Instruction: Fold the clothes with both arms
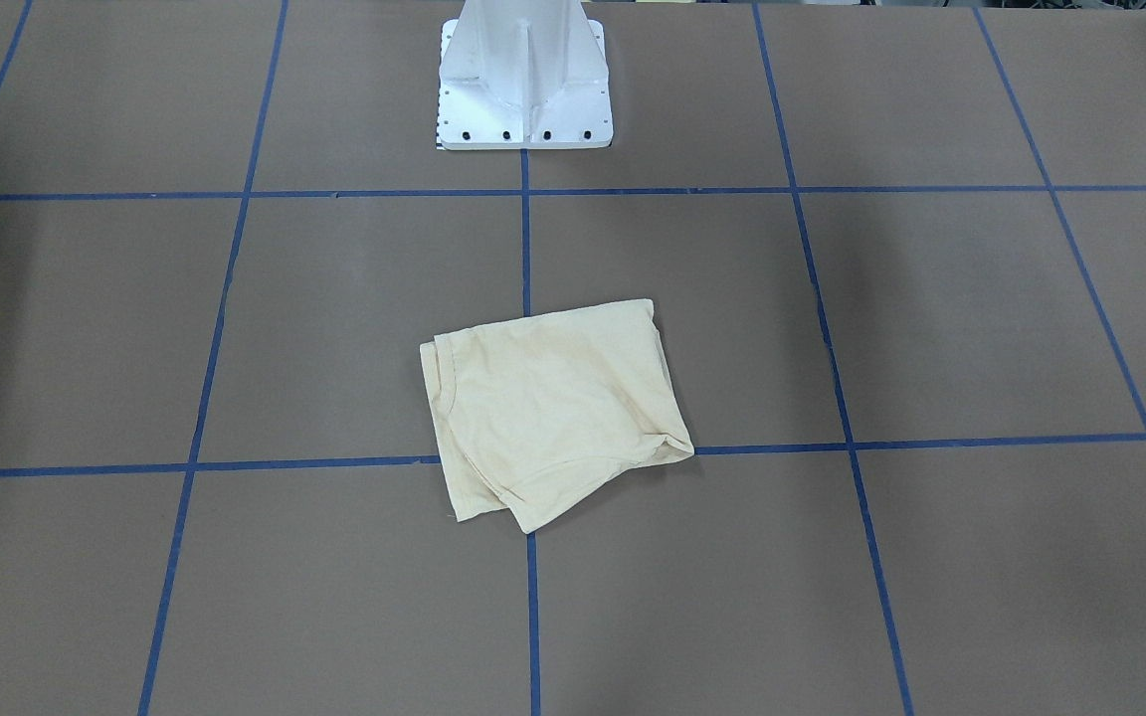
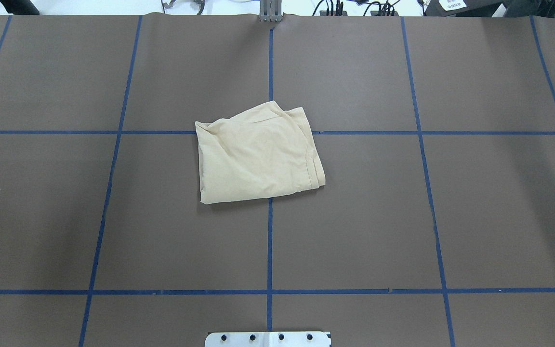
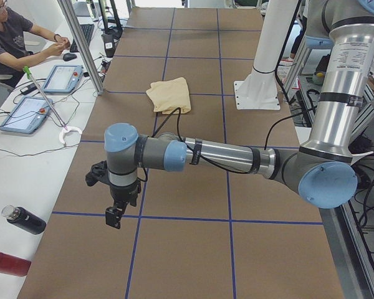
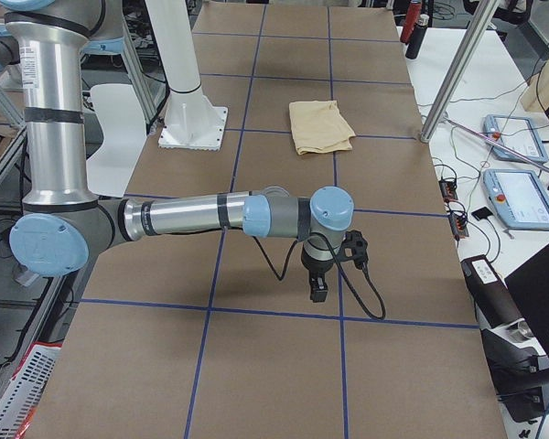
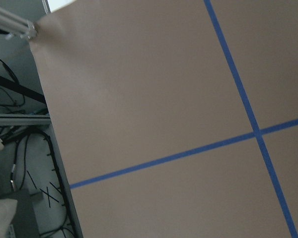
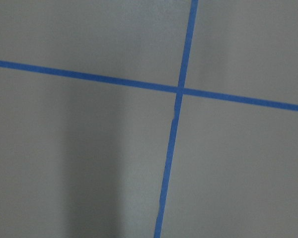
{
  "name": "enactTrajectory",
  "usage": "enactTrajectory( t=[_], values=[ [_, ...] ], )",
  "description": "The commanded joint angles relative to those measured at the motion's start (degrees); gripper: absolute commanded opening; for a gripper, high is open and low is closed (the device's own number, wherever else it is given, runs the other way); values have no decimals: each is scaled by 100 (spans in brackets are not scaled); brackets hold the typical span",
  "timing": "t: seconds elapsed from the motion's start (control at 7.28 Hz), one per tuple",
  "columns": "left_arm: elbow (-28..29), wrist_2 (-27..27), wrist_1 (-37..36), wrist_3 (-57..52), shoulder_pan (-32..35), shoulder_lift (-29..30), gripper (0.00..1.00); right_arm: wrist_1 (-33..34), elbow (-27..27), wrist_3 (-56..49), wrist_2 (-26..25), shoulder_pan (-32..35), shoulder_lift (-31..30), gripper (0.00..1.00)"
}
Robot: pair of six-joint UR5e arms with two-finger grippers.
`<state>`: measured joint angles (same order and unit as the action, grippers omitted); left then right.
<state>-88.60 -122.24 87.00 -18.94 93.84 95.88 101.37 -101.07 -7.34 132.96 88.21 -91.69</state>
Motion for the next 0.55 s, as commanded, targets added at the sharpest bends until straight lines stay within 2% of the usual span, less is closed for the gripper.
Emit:
enactTrajectory(
  t=[0.0,0.14,0.41],
  values=[
    [-52,-644,-51,30,3,-411,99,217,-220,5,-304,-6,-376,100],
    [-61,-618,-26,22,-24,-560,99,226,-202,5,-515,-6,-342,100],
    [-61,-626,-25,22,-137,-535,99,226,-132,31,-508,-14,-333,100]
  ],
)
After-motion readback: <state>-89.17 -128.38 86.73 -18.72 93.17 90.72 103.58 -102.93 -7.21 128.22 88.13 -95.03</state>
